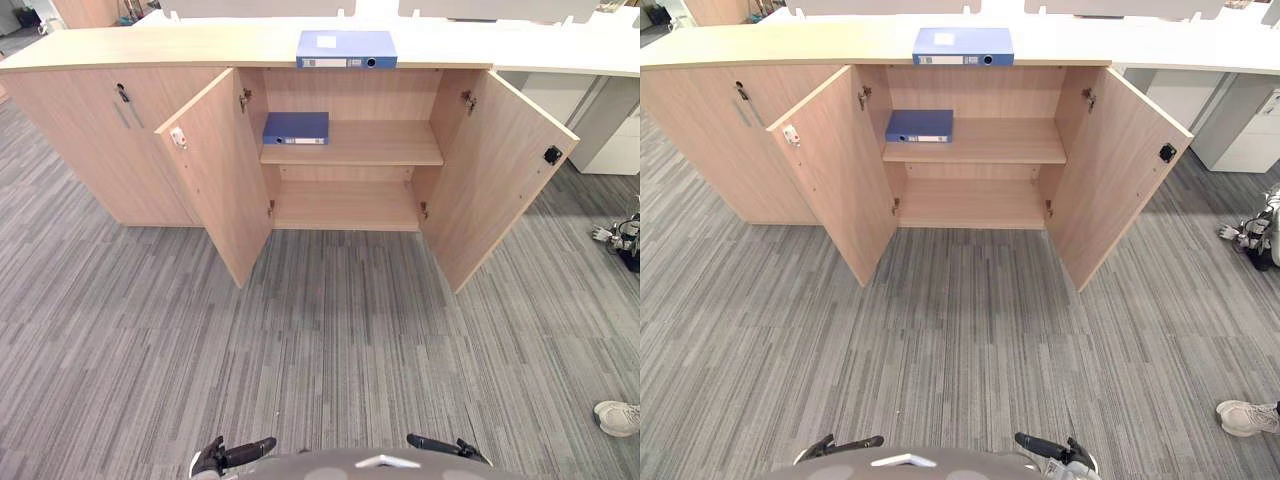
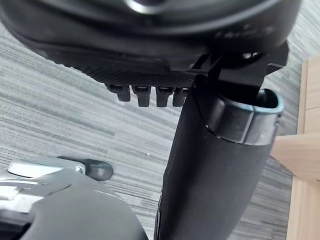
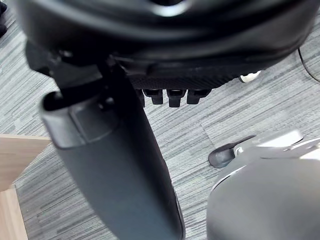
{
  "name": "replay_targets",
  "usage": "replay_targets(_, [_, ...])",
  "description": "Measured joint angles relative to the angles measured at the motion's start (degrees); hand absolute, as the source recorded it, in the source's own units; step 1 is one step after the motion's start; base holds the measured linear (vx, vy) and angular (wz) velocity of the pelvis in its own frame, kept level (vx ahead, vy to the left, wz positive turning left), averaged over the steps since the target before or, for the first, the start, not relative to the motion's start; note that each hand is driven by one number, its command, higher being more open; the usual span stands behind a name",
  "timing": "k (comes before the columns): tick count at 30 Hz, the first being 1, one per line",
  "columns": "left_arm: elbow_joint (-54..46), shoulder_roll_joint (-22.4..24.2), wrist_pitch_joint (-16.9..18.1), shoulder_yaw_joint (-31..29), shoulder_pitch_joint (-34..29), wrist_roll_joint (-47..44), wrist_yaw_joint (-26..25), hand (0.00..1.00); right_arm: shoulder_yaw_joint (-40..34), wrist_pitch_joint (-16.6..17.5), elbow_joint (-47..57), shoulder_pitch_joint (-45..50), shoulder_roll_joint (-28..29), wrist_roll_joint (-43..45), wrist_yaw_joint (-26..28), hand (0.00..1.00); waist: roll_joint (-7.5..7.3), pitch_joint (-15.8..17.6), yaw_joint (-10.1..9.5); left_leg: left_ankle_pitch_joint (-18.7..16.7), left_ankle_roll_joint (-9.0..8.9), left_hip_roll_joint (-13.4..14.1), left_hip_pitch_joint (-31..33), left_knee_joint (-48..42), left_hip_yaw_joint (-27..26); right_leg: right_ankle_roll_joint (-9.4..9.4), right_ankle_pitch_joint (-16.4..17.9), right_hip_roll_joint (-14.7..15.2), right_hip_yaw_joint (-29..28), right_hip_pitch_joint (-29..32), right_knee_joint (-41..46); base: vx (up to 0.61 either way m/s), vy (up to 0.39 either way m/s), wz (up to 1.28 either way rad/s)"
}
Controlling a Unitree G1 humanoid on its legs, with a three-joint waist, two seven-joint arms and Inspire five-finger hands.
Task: Walk over to the cabinet, pick up the folder, carry it to the office cabinet, place the folder inside the office cabinet, then close the office cabinet door
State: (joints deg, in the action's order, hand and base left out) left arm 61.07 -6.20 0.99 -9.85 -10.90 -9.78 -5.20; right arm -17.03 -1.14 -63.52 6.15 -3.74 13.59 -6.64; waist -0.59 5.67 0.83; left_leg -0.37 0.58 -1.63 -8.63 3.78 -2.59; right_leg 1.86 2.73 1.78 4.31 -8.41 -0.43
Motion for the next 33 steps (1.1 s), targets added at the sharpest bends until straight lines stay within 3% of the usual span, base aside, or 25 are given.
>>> replay_targets(20, [0.1,0.3,0.2,0.0,0.4,-0.9,0.0,1.00,-2.1,0.0,-0.1,-2.8,1.7,0.0,-0.1,1.00,0.24,1.6,0.13,0.1,-0.38,-0.3,-1.7,1.2,0.0,0.94,0.4,0.3,0.3,-1.6,-0.9,-0.01,-0.008,0.00])
replay_targets(33, [-0.2,0.0,1.0,0.1,0.6,-0.8,0.0,1.00,-2.1,0.0,-0.2,-3.3,1.9,0.0,0.1,1.00,-0.21,1.7,-0.21,-1.8,0.00,0.0,2.1,1.2,-3.3,0.73,0.2,-0.1,-2.7,2.7,-2.3,0.01,-0.011,-0.12])
